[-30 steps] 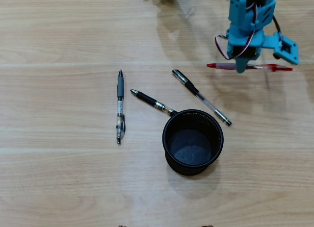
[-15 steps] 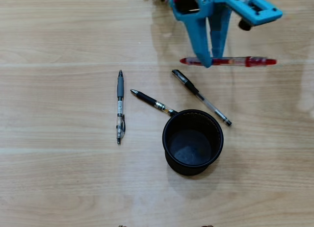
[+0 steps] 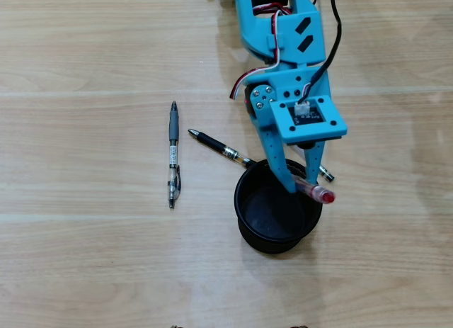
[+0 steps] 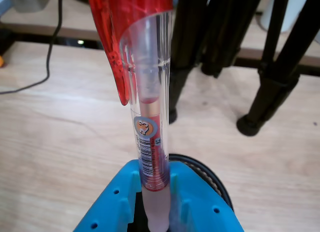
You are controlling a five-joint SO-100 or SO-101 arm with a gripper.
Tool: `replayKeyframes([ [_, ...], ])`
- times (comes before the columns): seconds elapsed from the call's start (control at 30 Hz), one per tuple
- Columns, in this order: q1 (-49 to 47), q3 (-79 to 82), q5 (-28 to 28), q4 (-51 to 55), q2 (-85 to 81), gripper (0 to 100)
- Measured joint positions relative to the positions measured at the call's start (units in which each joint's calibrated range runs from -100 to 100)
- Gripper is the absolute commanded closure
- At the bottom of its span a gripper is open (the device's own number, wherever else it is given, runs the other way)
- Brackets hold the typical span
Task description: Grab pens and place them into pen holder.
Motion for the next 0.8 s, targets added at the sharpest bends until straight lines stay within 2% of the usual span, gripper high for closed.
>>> replayKeyframes([
  [0.2, 0.5, 3.0, -2.5, -1.9, 2.6, 98],
  [0.7, 1.5, 3.3, -2.6, -1.9, 6.1, 98],
  [0.8, 1.5, 3.3, -2.6, -1.9, 6.1, 93],
])
